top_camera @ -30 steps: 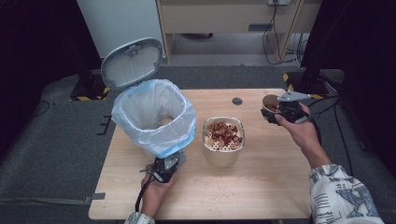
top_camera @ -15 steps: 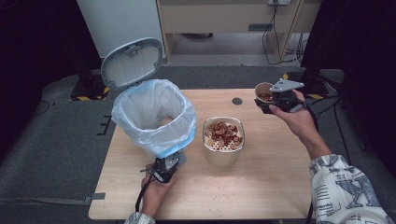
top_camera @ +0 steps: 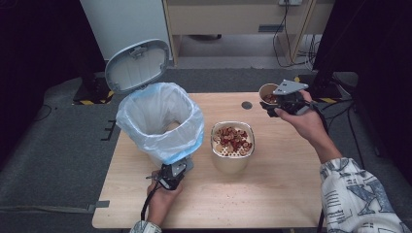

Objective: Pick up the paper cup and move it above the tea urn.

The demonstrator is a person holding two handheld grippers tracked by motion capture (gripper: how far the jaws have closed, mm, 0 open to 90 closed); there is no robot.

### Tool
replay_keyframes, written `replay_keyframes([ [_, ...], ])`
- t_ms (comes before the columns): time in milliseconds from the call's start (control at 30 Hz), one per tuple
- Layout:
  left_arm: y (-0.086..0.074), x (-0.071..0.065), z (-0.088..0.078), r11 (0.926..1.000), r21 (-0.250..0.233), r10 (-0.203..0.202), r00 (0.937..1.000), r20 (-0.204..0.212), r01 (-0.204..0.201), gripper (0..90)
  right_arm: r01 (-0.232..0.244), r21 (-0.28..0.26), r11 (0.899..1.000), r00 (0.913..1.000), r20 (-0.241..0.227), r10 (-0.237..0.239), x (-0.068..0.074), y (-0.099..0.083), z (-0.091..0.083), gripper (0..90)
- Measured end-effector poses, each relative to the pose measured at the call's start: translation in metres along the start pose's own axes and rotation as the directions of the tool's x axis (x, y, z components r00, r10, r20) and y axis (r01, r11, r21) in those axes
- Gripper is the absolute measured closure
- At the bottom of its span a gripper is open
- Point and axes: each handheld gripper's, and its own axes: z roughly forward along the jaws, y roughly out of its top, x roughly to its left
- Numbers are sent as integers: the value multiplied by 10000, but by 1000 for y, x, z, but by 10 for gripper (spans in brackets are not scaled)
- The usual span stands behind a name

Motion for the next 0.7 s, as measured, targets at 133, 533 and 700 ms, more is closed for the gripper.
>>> replay_keyframes([
  [133,0,0,0,10000,4,-3,10000,-3,3,895,81,-184,9998,9999,-149,-84,3,6,-1,322],
  [533,0,0,0,10000,-47,-64,10000,7,64,895,390,-162,9991,9992,-25,-390,9,16,1,321],
  [700,0,0,0,10000,-30,-44,10000,6,44,895,529,-190,9984,9986,-16,-529,12,21,1,321],
])
